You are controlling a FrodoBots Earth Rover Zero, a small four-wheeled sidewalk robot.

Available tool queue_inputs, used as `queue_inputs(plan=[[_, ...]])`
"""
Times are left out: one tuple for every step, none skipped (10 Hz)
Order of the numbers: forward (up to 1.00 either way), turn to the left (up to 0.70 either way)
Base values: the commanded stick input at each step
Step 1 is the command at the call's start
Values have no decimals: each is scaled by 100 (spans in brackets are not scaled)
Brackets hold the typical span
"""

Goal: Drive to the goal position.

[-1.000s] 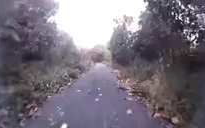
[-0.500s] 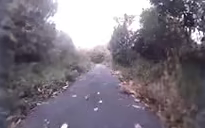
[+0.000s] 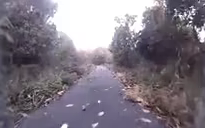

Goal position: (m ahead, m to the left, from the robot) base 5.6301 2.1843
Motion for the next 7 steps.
queue_inputs(plan=[[70,0],[70,0],[70,0],[70,0],[70,0],[70,0],[70,0]])
